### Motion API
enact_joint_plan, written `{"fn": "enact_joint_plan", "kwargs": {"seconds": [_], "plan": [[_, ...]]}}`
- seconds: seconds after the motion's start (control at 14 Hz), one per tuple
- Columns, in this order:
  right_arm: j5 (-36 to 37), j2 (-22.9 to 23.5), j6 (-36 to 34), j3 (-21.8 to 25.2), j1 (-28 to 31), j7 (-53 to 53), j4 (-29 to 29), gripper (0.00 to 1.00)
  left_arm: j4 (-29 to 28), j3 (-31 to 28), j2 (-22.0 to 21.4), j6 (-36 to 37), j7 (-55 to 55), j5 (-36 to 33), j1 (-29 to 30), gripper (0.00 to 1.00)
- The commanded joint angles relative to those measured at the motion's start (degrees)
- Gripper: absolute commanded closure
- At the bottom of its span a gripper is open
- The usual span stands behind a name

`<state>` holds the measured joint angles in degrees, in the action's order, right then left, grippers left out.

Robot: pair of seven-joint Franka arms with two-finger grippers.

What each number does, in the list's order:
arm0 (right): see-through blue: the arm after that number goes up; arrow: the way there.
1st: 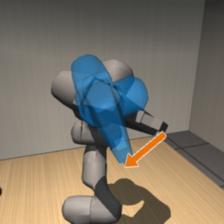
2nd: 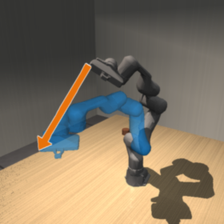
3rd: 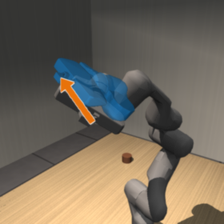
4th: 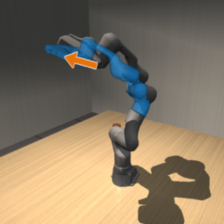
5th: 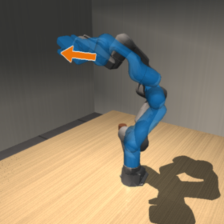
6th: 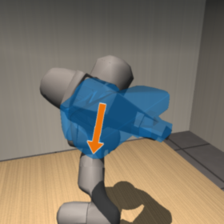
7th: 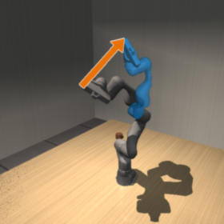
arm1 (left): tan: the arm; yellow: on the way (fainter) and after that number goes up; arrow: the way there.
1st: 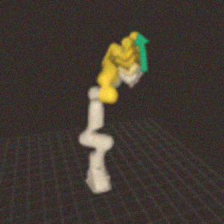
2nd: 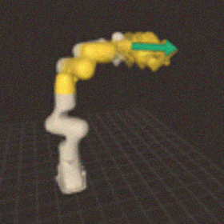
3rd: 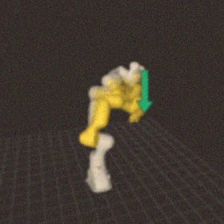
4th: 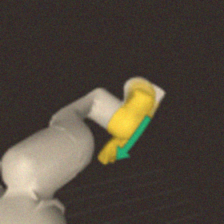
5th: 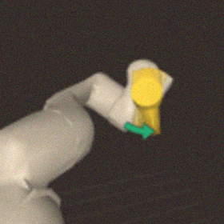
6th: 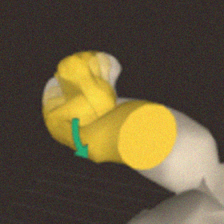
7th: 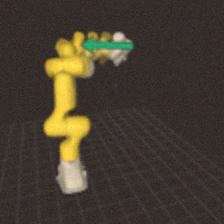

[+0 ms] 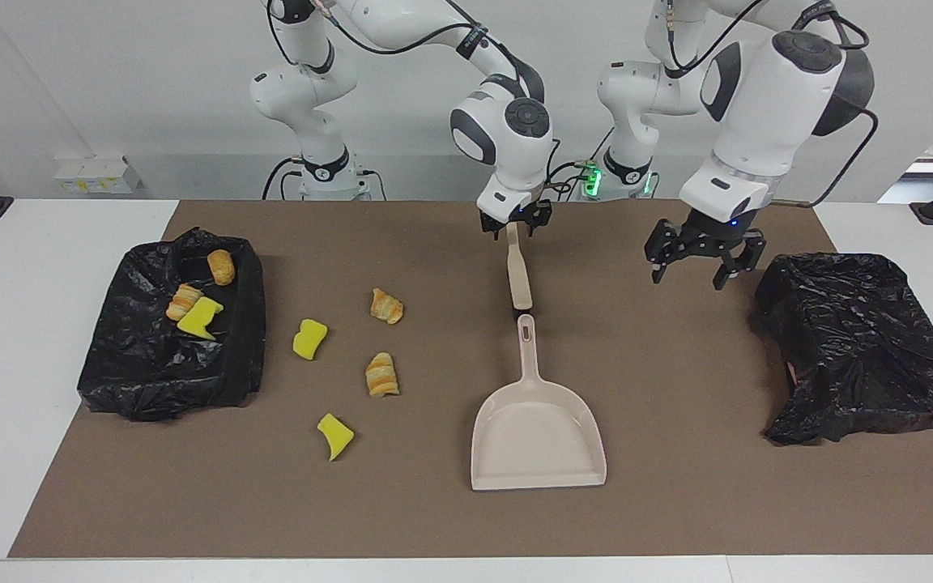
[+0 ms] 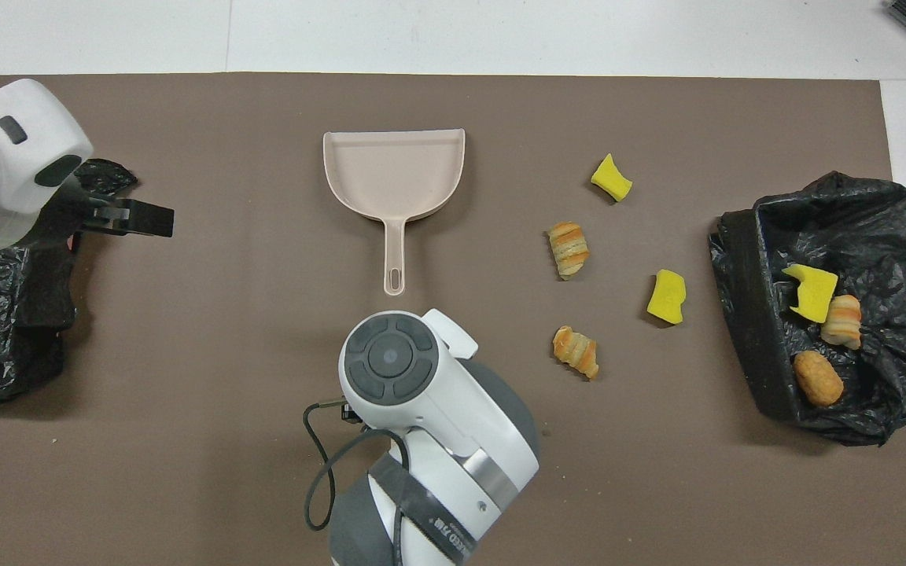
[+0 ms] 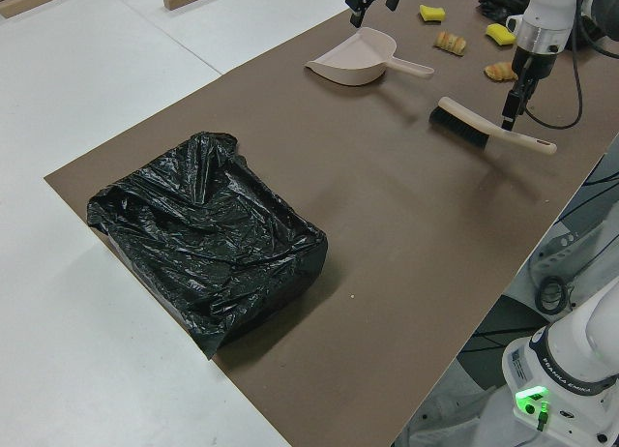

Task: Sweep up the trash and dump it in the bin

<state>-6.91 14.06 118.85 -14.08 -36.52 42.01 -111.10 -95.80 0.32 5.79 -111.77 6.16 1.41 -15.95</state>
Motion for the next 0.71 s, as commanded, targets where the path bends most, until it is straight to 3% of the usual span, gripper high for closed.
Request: {"fn": "enact_joint_plan", "kwargs": {"seconds": [0.0, 0.14, 0.21, 0.29, 0.36, 0.64], "plan": [[-1.97, -3.16, 4.62, -0.07, -2.22, 2.89, -5.70, 0.25, 0.35, -0.76, 4.04, -4.93, 5.16, -1.23, -3.99, 0.00], [-1.97, -3.95, 4.90, -0.16, -2.68, 3.86, -6.58, 0.26, 0.35, -0.76, 7.29, -7.48, 7.28, -1.32, -6.63, 0.00], [-1.88, -4.04, 4.56, -0.16, -2.76, 3.61, -6.67, 0.44, 0.35, -0.76, 9.40, -8.54, 7.90, -1.32, -8.12, 0.00], [-1.88, -4.04, 4.46, -0.16, -2.94, 3.60, -6.59, 0.82, 0.35, -0.76, 10.64, -11.07, 8.86, -1.06, -9.61, 0.00], [-1.88, -4.04, 4.38, -0.07, -3.03, 3.60, -6.59, 1.00, -0.25, -0.76, 11.26, -13.36, 9.83, -1.23, -10.06, 0.00], [-1.62, -4.04, 3.85, 0.10, -2.94, 4.92, -6.50, 1.00, -0.87, -0.76, 14.16, -17.23, 13.70, -1.14, -13.05, 0.00]]}}
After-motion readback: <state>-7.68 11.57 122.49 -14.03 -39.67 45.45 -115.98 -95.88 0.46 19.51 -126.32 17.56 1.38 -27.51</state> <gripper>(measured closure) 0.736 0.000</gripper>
